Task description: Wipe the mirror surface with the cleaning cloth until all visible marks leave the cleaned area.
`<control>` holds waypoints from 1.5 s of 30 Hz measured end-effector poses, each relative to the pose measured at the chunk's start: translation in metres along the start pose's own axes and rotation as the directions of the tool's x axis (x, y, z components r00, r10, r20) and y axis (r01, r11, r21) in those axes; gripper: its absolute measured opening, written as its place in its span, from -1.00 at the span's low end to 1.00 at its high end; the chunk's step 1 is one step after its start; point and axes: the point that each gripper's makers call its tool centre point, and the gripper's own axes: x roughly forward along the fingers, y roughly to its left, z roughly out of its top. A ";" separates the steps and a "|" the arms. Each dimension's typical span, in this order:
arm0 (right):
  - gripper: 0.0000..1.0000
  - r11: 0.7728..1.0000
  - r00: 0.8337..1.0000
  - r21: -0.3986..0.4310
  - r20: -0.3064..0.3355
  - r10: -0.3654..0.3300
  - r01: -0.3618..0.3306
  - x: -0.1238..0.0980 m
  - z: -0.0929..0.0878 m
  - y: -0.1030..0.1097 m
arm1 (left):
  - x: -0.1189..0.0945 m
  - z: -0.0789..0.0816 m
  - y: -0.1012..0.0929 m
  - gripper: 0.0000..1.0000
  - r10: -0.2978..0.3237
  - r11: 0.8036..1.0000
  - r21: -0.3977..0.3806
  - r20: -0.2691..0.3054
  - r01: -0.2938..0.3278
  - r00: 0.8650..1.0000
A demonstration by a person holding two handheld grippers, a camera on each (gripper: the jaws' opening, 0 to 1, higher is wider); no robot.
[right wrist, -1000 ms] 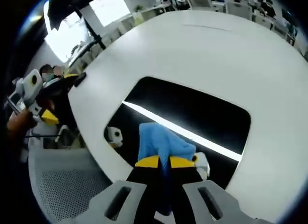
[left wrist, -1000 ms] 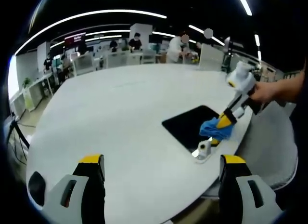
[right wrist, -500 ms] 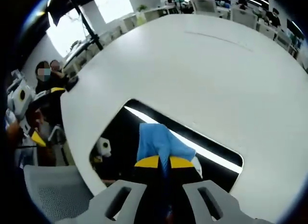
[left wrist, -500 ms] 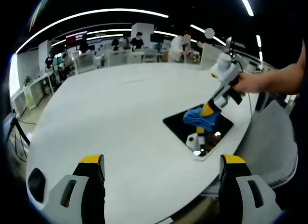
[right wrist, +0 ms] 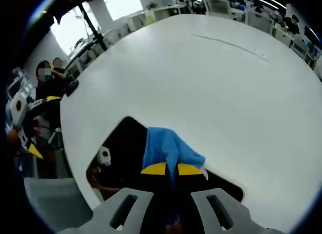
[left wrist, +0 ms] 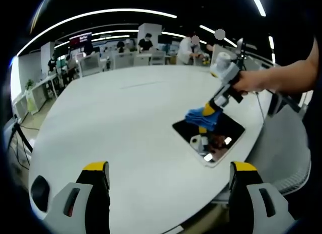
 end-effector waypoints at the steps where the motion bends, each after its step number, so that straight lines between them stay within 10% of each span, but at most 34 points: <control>1: -0.98 1.000 1.000 -0.005 0.002 -0.002 0.002 -0.001 0.000 0.000 | 0.000 0.000 0.000 0.99 0.000 1.000 0.001 0.000 0.000 1.000; 18: -0.98 0.997 0.997 0.031 -0.014 -0.071 0.072 -0.023 -0.025 -0.048 | 0.005 0.008 -0.007 0.99 -0.010 1.000 0.020 0.005 0.010 1.000; 45: -0.99 0.992 0.995 0.081 -0.039 -0.095 0.098 -0.042 -0.076 0.000 | 0.009 0.016 -0.011 0.99 0.000 0.998 -0.057 0.078 0.004 0.997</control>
